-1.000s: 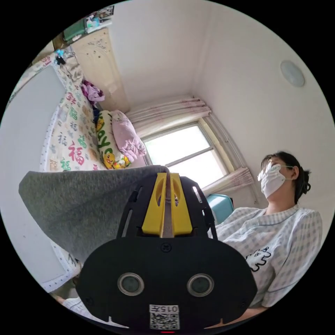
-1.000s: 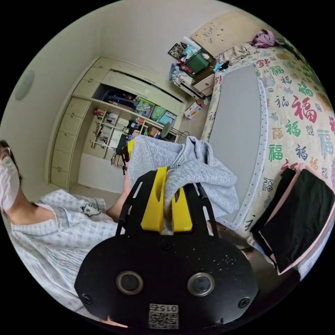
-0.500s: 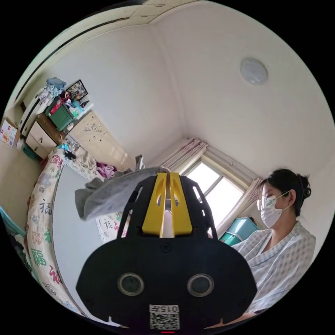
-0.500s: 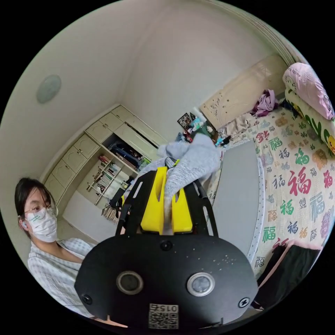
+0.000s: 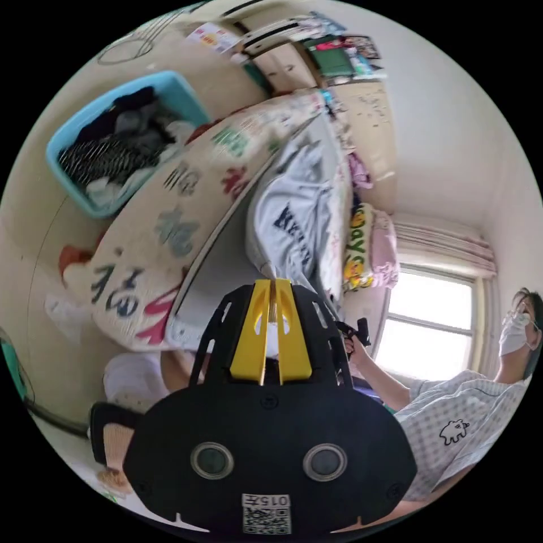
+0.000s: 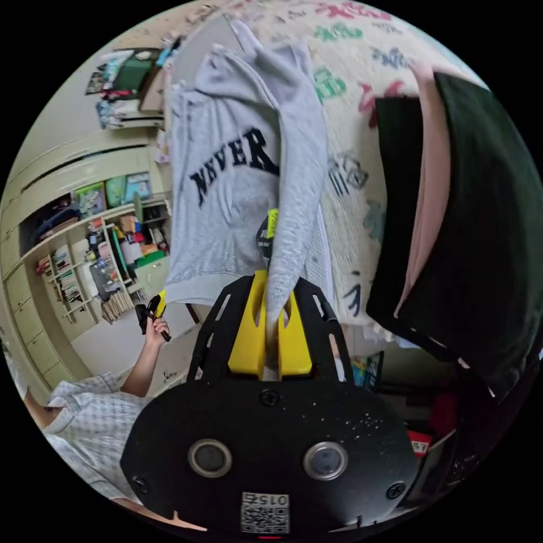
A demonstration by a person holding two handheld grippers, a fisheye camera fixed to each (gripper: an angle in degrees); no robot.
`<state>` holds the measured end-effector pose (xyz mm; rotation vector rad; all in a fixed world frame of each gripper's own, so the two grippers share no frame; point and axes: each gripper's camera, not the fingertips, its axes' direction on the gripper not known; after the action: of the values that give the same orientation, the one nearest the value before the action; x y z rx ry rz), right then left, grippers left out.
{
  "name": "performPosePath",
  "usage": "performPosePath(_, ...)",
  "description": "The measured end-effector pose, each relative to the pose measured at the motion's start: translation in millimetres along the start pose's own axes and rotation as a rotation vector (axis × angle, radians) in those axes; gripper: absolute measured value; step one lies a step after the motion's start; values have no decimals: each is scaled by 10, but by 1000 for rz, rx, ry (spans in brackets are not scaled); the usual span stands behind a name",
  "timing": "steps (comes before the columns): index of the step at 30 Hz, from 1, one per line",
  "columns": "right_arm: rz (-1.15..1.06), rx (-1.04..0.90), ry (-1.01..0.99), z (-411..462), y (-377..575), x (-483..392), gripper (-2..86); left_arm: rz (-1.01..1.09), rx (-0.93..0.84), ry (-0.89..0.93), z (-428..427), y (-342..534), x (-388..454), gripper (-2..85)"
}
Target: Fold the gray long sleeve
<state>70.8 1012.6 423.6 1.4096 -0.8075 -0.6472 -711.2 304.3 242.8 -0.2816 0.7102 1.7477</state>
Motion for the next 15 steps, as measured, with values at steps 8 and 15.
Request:
performPosePath(8,126,-91,111,614,92,973,22,-75,-93,-228,687,663,-445,-3)
performPosePath(15,129,-149,254,708,-16,1306,52,18,-208,-496,1272,678,-120,-3)
